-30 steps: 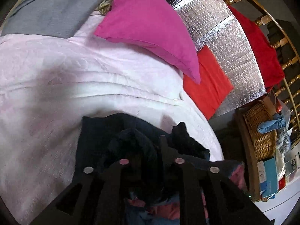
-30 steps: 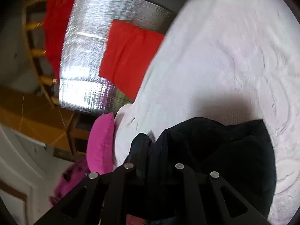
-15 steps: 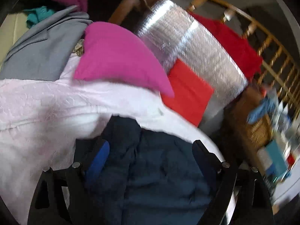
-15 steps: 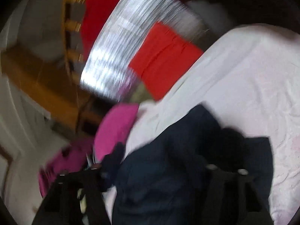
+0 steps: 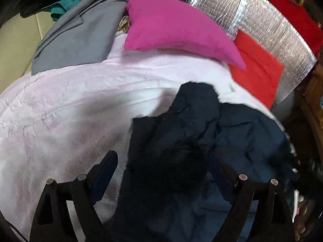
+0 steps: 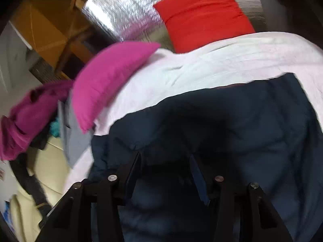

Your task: Fold large clothes

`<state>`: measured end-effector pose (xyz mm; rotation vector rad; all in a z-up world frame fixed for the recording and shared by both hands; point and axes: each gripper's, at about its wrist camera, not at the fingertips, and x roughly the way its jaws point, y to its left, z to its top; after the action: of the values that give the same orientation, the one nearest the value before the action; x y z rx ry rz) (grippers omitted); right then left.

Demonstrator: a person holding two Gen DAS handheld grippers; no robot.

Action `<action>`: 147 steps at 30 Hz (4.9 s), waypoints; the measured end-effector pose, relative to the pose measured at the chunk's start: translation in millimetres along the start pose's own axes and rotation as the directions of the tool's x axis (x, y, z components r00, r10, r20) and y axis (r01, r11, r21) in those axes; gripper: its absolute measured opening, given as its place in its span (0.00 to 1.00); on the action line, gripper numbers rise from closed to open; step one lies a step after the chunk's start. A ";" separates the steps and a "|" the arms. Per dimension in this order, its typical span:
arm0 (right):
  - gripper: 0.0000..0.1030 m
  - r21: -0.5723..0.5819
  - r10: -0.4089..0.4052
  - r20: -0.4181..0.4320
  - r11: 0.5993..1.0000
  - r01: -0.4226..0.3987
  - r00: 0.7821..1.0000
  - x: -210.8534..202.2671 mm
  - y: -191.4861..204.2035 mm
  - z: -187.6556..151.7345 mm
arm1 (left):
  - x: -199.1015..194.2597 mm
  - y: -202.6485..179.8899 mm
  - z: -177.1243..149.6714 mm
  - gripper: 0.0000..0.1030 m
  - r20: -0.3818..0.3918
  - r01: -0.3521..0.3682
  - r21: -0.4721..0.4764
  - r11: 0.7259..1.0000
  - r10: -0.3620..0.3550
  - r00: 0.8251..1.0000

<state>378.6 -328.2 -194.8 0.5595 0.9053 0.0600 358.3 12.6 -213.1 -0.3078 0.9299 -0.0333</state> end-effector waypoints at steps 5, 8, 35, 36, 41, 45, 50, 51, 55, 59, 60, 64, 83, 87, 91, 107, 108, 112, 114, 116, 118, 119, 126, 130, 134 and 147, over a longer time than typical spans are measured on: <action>0.57 0.173 -0.036 -0.088 0.984 0.051 0.995 61.2 -31.2 8.2 | 20.1 2.7 0.0 0.87 -0.062 -0.047 0.010 0.999 0.048 0.997; 0.59 0.204 0.015 -0.069 0.979 0.000 0.998 49.7 -37.1 11.1 | 15.6 -0.9 1.5 0.87 -0.049 -0.041 0.021 0.999 0.042 0.998; 0.62 0.342 -0.044 0.086 0.940 0.012 0.995 -158.4 -171.8 -69.0 | -39.0 0.5 -11.5 0.87 -0.057 -0.089 0.199 0.976 0.102 0.993; 0.70 0.357 -0.043 0.110 0.934 0.001 0.993 -169.8 -179.2 -72.7 | -45.2 3.7 -10.6 0.87 -0.052 -0.070 0.188 0.980 0.081 0.995; 0.71 0.453 0.011 0.144 0.889 -0.076 0.990 -196.4 -218.8 -84.3 | -56.5 37.7 -7.3 0.87 -0.065 0.011 0.128 0.992 -0.003 0.998; 0.71 0.487 0.044 0.080 0.870 -0.078 0.996 -178.4 -232.9 -87.8 | -35.3 62.5 -6.2 0.87 -0.160 0.073 0.028 0.997 -0.068 0.985; 0.71 0.469 0.024 -0.039 0.883 -0.003 0.999 -140.3 -235.4 -87.3 | -15.9 66.1 -13.9 0.87 -0.253 0.204 -0.043 0.978 -0.208 0.945; 0.71 0.472 0.029 -0.055 0.881 0.001 0.998 -132.2 -235.5 -87.1 | -14.9 64.7 -16.5 0.87 -0.259 0.208 -0.046 0.977 -0.213 0.942; 0.72 0.474 0.083 -0.049 0.879 -0.050 0.995 -115.2 -227.3 -85.9 | 0.7 62.1 -25.9 0.87 -0.311 0.242 -0.082 0.967 -0.256 0.915; 0.75 0.421 0.049 -0.046 0.907 -0.025 0.998 -111.3 -209.6 -86.6 | 13.9 62.6 -32.9 0.87 -0.346 0.320 -0.184 0.929 -0.366 0.864; 0.72 0.406 0.033 -0.041 0.914 -0.013 0.999 -111.1 -205.4 -86.5 | 17.0 60.9 -34.6 0.87 -0.348 0.335 -0.205 0.920 -0.389 0.853; 0.49 0.384 0.018 -0.025 0.923 -0.007 1.000 -111.1 -194.7 -84.5 | 18.8 50.8 -36.2 0.63 -0.319 0.380 -0.238 0.894 -0.441 0.839; 0.67 0.420 -0.015 0.009 0.907 0.009 1.000 -144.7 -205.0 -91.9 | 7.9 25.3 -36.9 0.65 -0.264 0.269 -0.188 0.944 -0.313 0.912; 0.71 0.450 0.006 0.024 0.893 -0.017 1.000 -173.1 -219.0 -105.9 | -18.3 41.7 -45.6 0.67 -0.251 0.280 -0.205 0.938 -0.327 0.911; 0.71 0.485 0.066 0.005 0.872 -0.060 0.998 -178.4 -225.6 -119.4 | -26.2 51.6 -60.0 0.68 -0.233 0.287 -0.221 0.932 -0.336 0.912; 0.35 0.376 -0.004 -0.059 0.926 0.026 0.998 -157.9 -192.5 -133.0 | -6.7 74.2 -73.2 0.47 -0.253 0.221 -0.247 0.943 -0.283 0.925; 0.38 0.386 0.006 -0.070 0.922 0.021 0.998 -157.0 -195.4 -132.8 | -7.5 73.3 -72.6 0.47 -0.254 0.220 -0.252 0.943 -0.283 0.925; 0.55 0.402 -0.009 -0.076 0.915 0.039 0.997 -173.4 -200.8 -129.0 | -37.9 63.2 -63.2 0.46 -0.169 0.163 -0.148 0.975 -0.188 0.968; 0.58 0.382 -0.053 -0.041 0.922 0.065 0.998 -187.8 -198.2 -126.1 | -58.4 52.9 -56.6 0.49 -0.075 0.134 -0.072 0.988 -0.139 0.987; 0.62 0.363 -0.108 0.025 0.927 0.092 0.994 -203.5 -194.3 -122.2 | -73.7 43.1 -53.1 0.61 0.011 0.147 -0.018 0.989 -0.146 0.989; 0.62 0.336 -0.152 0.099 0.935 0.111 0.984 -215.1 -188.7 -117.5 | -79.0 34.1 -52.5 0.67 0.055 0.161 0.010 0.987 -0.161 0.985; 0.62 0.325 -0.149 0.126 0.940 0.101 0.981 -217.2 -185.6 -116.1 | -79.0 28.4 -52.6 0.67 0.068 0.169 0.020 0.985 -0.170 0.983; 0.36 0.196 -0.122 0.150 0.976 0.092 0.981 -197.2 -151.4 -97.0 | -58.5 5.1 -56.1 0.67 0.052 0.121 0.106 0.987 -0.127 0.991; 0.35 0.218 -0.172 0.017 0.962 0.164 0.985 -161.7 -160.5 -95.4 | -15.7 3.4 -52.2 0.67 -0.071 0.055 0.106 0.993 -0.048 0.996; 0.36 0.229 -0.170 -0.031 0.958 0.173 0.985 -145.7 -156.1 -86.0 | 1.7 9.6 -41.5 0.67 -0.114 0.089 0.043 0.995 -0.084 0.990; 0.37 0.176 -0.109 0.103 0.980 0.090 0.989 -111.0 -141.5 16.8 | 45.0 -58.5 61.2 0.69 -0.091 0.123 0.109 0.986 -0.114 0.989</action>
<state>296.2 -487.7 -174.3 0.6695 0.8318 -0.1398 440.0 -35.4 -198.1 -0.2563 0.9891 -0.2100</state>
